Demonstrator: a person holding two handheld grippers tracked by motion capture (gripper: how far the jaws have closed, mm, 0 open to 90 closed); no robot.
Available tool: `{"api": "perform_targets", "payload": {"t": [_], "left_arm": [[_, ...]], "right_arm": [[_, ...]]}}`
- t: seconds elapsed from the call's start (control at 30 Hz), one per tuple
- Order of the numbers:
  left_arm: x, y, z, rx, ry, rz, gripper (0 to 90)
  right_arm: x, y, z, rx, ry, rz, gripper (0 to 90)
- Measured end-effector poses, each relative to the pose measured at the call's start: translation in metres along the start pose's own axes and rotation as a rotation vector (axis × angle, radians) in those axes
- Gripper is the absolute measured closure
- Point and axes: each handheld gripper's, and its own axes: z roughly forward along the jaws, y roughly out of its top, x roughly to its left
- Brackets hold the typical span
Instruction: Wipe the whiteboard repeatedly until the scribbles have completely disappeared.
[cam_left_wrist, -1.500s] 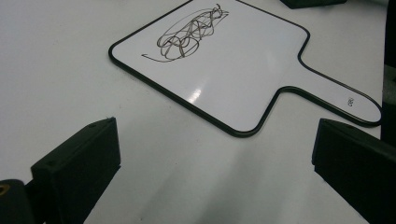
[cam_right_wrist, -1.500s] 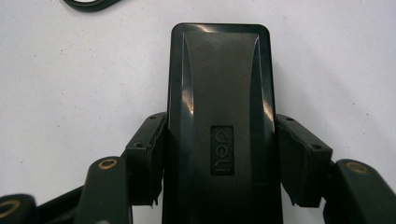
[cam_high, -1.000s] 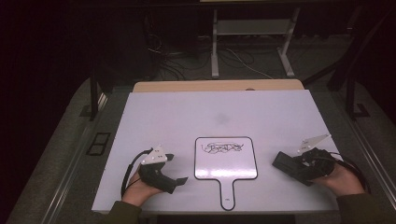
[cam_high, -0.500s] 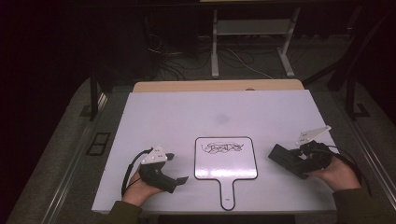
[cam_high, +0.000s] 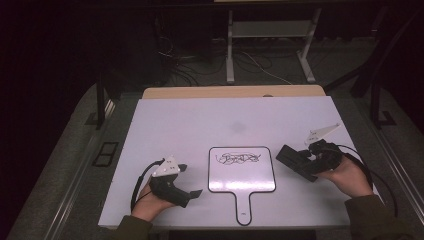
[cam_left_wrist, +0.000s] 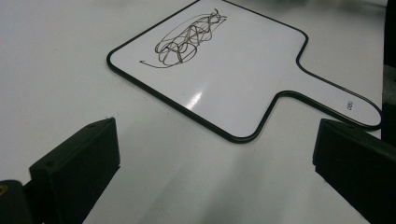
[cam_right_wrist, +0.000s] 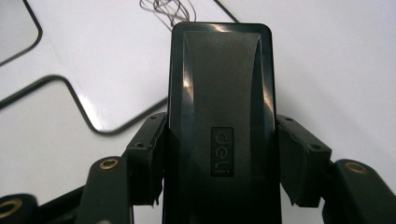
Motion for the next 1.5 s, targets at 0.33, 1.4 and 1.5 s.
{"api": "perform_targets", "payload": {"t": [0.33,1.4,1.5], "left_arm": [[0.001,-0.001,-0.001,-0.006,0.005,-0.003,0.0],[0.003,-0.001,-0.002,-0.013,0.006,-0.007,0.0],[0.003,-0.001,-0.002,-0.014,0.005,-0.006,0.0]], "right_arm": [[0.0,0.024,0.01,-0.02,0.0,-0.008,38.6],[0.012,0.086,0.075,0.077,-0.005,-0.095,38.7],[0.013,0.087,0.083,0.089,-0.004,-0.102,38.7]]}}
